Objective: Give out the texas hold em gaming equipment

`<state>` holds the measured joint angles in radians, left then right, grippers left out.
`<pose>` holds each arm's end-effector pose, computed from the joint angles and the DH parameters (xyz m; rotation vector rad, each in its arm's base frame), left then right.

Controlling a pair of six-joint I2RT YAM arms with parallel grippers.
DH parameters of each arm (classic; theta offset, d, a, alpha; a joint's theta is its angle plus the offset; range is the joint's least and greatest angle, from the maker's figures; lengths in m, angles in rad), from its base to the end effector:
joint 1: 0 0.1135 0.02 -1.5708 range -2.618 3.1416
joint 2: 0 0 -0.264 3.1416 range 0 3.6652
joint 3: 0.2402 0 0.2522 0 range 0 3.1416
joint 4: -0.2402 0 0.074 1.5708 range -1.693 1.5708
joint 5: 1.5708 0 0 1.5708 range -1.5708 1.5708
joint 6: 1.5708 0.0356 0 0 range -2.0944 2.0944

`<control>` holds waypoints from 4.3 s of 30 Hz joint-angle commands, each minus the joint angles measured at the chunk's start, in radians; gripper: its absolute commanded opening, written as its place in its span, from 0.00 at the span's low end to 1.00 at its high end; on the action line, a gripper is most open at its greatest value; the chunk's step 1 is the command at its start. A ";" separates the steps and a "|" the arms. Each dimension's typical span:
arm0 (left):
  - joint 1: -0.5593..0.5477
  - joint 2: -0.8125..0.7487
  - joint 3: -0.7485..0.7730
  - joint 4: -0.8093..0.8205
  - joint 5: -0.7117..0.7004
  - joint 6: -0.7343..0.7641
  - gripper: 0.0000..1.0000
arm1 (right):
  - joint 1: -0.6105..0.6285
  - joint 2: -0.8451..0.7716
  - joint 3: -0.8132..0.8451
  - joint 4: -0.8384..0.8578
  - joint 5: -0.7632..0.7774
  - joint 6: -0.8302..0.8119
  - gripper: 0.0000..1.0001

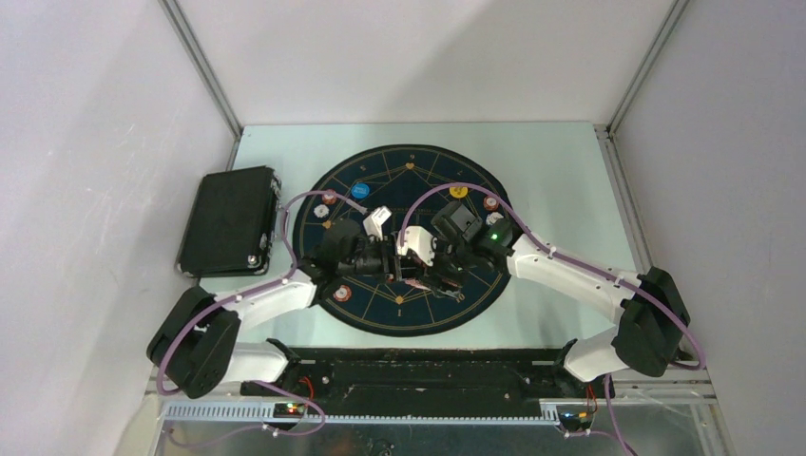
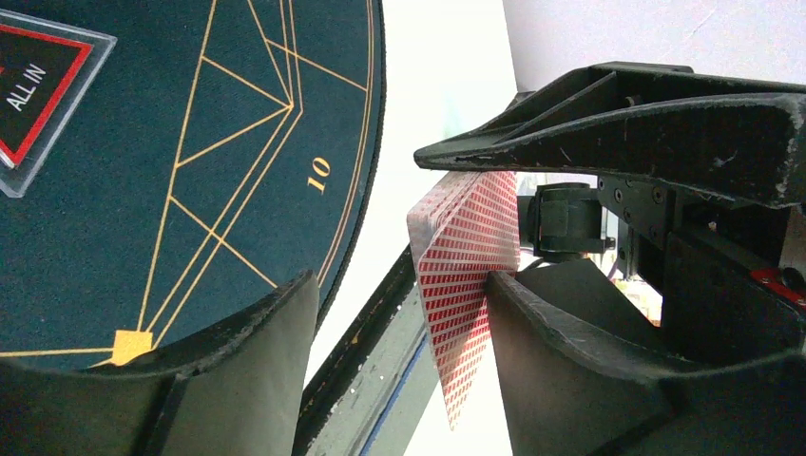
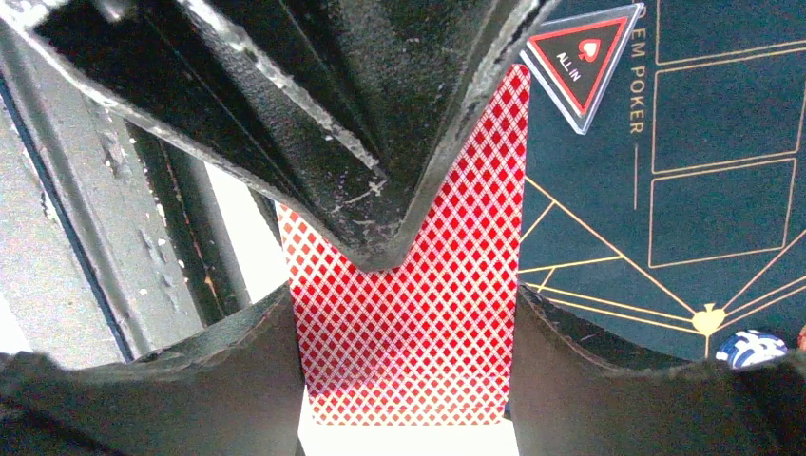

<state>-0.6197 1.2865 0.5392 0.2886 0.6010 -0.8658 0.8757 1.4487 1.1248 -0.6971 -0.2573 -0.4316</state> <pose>0.1992 -0.1669 0.1987 0.1550 2.3026 -1.4698 0.1825 0.2330 0.2620 -1.6682 2.0207 0.4931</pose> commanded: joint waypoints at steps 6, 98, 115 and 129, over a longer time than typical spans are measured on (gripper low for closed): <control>-0.002 -0.088 0.013 -0.025 -0.013 0.046 0.67 | 0.002 -0.034 0.041 0.024 0.015 0.023 0.00; 0.466 -0.228 -0.065 0.010 -0.195 -0.132 0.00 | -0.243 -0.073 -0.024 0.176 0.359 0.466 0.00; 0.225 0.723 0.945 0.015 -0.175 -0.200 0.00 | -0.318 -0.088 -0.026 0.102 0.447 0.560 0.00; 0.166 1.074 1.373 -0.097 -0.317 -0.320 0.00 | -0.331 -0.072 -0.025 0.112 0.457 0.571 0.00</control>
<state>-0.4229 2.2974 1.8385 0.2131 0.3328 -1.1210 0.5491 1.4017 1.0916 -0.6151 0.1738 0.1246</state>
